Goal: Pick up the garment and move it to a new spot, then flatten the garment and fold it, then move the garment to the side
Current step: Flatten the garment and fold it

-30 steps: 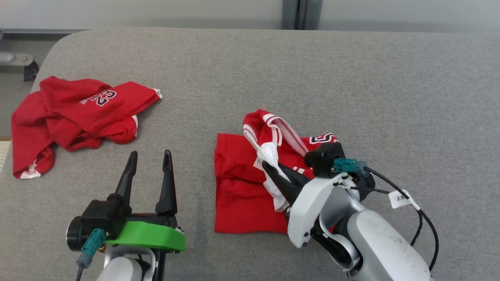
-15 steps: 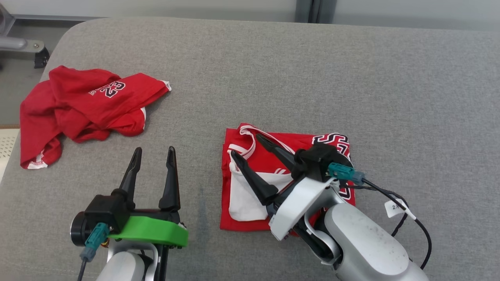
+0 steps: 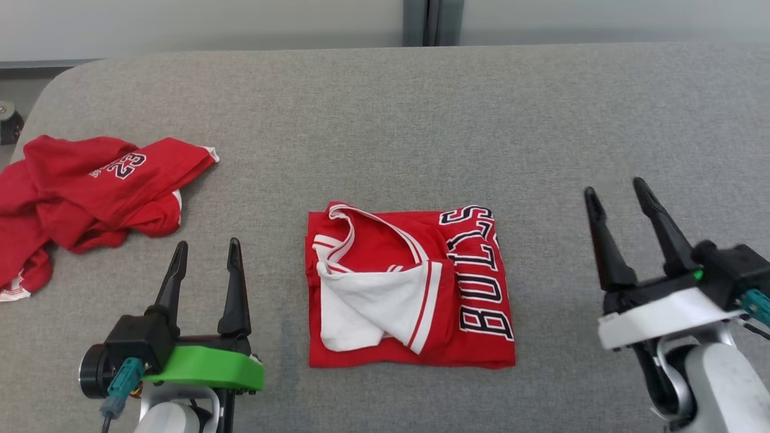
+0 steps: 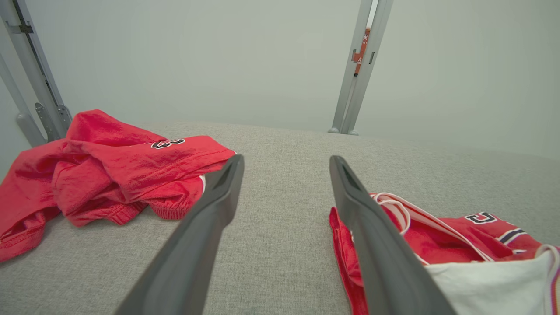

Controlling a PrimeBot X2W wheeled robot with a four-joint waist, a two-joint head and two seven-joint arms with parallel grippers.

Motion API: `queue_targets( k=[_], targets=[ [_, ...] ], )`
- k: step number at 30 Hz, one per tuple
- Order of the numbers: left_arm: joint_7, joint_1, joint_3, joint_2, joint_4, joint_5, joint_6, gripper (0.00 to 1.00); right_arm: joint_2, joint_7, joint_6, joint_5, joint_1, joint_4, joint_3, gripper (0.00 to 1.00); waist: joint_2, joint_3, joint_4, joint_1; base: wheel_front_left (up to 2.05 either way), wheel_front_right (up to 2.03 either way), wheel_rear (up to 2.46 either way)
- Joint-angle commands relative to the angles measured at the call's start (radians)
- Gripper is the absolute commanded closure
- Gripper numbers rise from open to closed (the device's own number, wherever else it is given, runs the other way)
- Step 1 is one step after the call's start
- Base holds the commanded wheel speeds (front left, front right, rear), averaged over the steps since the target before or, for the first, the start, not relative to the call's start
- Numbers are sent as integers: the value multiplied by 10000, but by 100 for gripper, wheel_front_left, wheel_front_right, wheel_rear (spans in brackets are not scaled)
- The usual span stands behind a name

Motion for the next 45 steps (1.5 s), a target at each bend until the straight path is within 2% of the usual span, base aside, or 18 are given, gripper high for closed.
queue_targets(
  k=[1,6,11,19,20,21,23,26,31,37,45],
  targets=[
    [-4,146,41,83,-79,136,94,0,-8,137,0,-135,396,-210,-368,0,0,-124,-196,0,0,0,0],
    [159,388,21,266,-289,167,215,0,264,506,0,-361,1614,-1119,-1382,0,0,-177,-402,0,0,0,0],
    [245,513,34,362,-422,163,285,0,524,707,0,-374,2017,-1592,-1562,0,0,-156,-506,0,0,0,0],
    [309,418,30,469,-483,158,315,0,591,866,0,-471,2082,-1753,-1543,0,0,-89,-496,0,0,0,0],
    [307,391,35,486,-485,155,319,0,574,937,0,-466,2076,-1728,-1517,57,0,-78,-489,0,0,0,0],
    [305,366,38,493,-488,157,323,0,545,971,0,-490,2067,-1672,-1481,100,0,-64,-480,0,0,0,0],
    [302,283,20,493,-496,171,325,0,516,1081,0,-479,1985,-1528,-1209,100,0,-14,-441,0,0,0,0],
    [313,114,-39,464,-501,185,266,0,435,1170,0,-363,1724,-970,-288,100,0,107,-311,0,0,0,0],
    [301,-95,-149,388,-487,206,233,0,669,915,0,85,912,746,1673,100,0,294,-112,0,0,0,0],
    [257,-256,-270,269,-323,171,155,0,1112,373,0,667,-342,2782,3160,100,0,391,150,0,0,0,0],
    [195,-360,-304,206,-131,113,107,0,1222,535,0,1506,-1059,3594,5101,100,0,364,304,0,0,0,0]
  ],
)
